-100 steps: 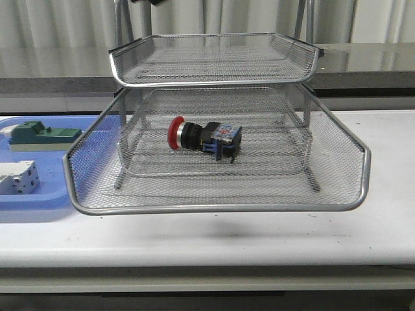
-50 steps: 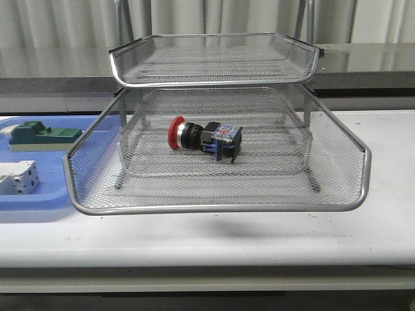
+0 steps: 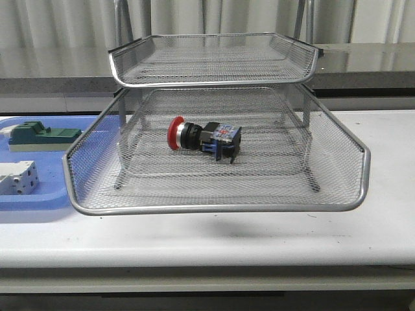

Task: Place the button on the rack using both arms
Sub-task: 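Withdraw the left gripper upward away from the rack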

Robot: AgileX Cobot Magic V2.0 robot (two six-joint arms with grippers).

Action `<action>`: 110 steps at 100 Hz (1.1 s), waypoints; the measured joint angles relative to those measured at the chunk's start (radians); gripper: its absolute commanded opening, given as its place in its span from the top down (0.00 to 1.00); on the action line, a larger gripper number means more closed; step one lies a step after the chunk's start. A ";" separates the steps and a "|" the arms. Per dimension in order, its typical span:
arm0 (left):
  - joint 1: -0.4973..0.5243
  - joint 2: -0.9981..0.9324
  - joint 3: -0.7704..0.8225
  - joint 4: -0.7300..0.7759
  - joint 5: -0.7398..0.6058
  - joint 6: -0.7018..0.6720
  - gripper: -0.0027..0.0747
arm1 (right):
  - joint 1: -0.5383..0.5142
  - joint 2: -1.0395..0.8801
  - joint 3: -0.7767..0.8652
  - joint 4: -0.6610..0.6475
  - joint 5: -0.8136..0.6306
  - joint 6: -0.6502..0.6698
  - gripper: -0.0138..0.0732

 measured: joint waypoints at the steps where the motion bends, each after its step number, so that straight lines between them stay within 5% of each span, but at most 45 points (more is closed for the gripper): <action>1: -0.003 -0.008 0.008 -0.005 -0.020 0.000 0.44 | 0.000 0.000 0.000 0.000 0.000 0.000 0.92; 20: -0.052 -0.202 0.183 -0.079 -0.209 0.000 0.44 | 0.000 0.000 0.000 0.000 0.000 0.000 0.92; 54: -0.055 -0.421 0.346 -0.119 -0.239 0.000 0.47 | 0.000 0.000 0.000 0.000 0.000 0.000 0.92; 71: -0.055 -0.433 0.367 -0.119 -0.233 0.000 0.62 | 0.000 0.000 0.000 0.000 0.000 0.000 0.92; 92: -0.055 -0.433 0.367 -0.119 -0.230 0.000 0.99 | 0.000 0.000 0.000 0.000 0.000 0.000 0.92; 110: -0.055 -0.433 0.369 -0.119 -0.230 0.000 0.99 | 0.000 0.000 0.000 0.000 0.000 0.000 0.92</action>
